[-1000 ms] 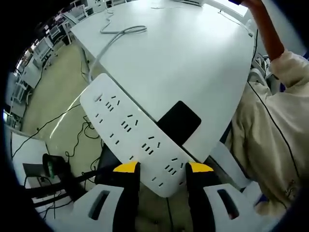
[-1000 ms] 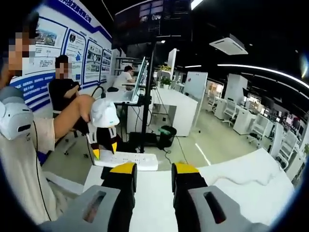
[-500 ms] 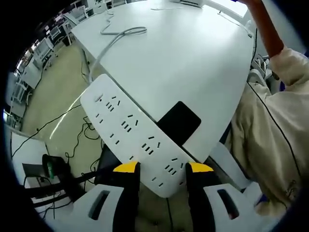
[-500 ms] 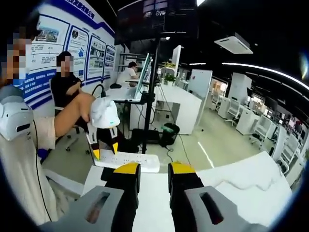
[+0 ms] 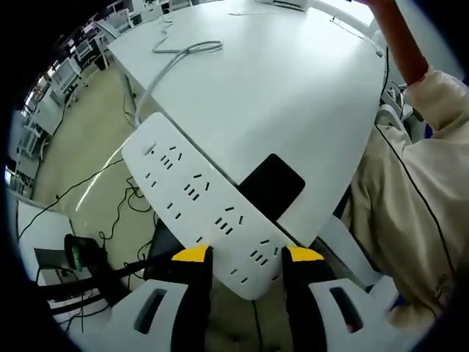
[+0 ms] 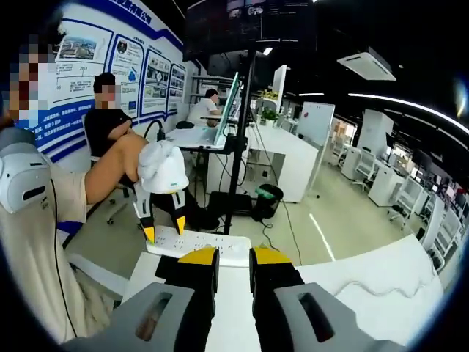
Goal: Pick up the power strip scattered on the table, fix it on the side mounting bracket of the table, and press the switch
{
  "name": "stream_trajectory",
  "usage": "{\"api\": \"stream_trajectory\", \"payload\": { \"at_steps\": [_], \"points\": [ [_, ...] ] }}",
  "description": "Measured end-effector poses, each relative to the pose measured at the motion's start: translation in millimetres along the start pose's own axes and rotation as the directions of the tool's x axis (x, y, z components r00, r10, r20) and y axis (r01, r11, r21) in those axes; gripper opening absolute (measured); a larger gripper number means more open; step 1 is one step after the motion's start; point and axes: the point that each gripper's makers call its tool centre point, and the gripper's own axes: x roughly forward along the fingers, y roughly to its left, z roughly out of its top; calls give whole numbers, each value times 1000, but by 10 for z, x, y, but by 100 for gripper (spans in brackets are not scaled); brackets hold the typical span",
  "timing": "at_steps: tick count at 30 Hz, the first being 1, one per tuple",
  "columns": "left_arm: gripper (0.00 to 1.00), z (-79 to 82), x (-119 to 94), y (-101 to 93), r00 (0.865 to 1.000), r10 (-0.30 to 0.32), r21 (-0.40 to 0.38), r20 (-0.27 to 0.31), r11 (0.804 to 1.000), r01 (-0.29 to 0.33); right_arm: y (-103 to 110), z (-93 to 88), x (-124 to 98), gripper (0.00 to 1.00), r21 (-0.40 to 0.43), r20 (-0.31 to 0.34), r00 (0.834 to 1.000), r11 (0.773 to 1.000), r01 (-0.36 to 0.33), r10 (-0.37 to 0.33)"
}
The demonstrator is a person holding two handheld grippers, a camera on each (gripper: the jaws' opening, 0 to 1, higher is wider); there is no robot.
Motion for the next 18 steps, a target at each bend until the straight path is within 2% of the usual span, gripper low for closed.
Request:
{"api": "stream_trajectory", "payload": {
  "at_steps": [18],
  "points": [
    [42, -1, 1, 3, 1000, -2, 6, 4, 1000, 2, 11, 16, 239, 7, -3, -23, 999, 1000, -31, 31]
  ]
}}
